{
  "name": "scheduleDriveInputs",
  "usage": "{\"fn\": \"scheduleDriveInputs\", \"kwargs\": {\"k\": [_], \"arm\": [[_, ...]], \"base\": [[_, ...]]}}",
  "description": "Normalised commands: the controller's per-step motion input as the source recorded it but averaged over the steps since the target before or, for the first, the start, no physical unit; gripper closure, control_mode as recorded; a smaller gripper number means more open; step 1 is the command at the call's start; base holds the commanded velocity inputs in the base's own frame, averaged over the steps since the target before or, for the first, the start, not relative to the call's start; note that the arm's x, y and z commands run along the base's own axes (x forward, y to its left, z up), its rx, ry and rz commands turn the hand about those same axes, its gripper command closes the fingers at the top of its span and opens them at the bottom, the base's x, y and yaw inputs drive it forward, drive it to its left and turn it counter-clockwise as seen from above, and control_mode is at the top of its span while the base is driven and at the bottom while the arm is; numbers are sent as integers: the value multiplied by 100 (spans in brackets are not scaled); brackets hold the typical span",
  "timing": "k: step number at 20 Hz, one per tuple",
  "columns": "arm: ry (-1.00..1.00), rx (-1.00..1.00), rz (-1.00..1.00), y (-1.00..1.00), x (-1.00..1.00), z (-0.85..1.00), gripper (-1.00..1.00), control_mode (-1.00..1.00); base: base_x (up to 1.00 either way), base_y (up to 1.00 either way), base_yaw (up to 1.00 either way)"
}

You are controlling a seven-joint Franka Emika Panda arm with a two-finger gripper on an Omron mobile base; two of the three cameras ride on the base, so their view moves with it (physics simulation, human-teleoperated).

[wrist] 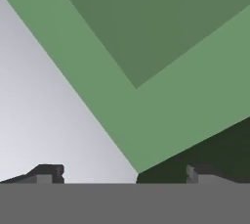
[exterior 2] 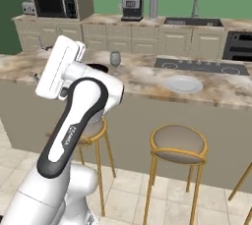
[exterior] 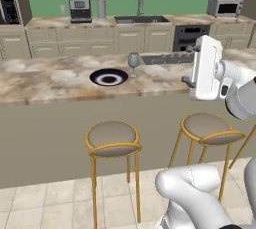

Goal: Retrieve the wine glasses from the counter and place one next to each plate.

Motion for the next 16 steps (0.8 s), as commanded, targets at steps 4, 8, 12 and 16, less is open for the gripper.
{"fn": "scheduleDriveInputs", "kwargs": {"k": [4,8,12,16], "arm": [[0,0,0,0,0,0,-100,100],[0,0,0,0,0,0,-100,100],[0,0,0,0,0,0,-100,100],[0,0,0,0,0,0,-100,100]], "base": [[-87,100,3],[-24,100,0],[-2,100,0],[0,100,0]]}}
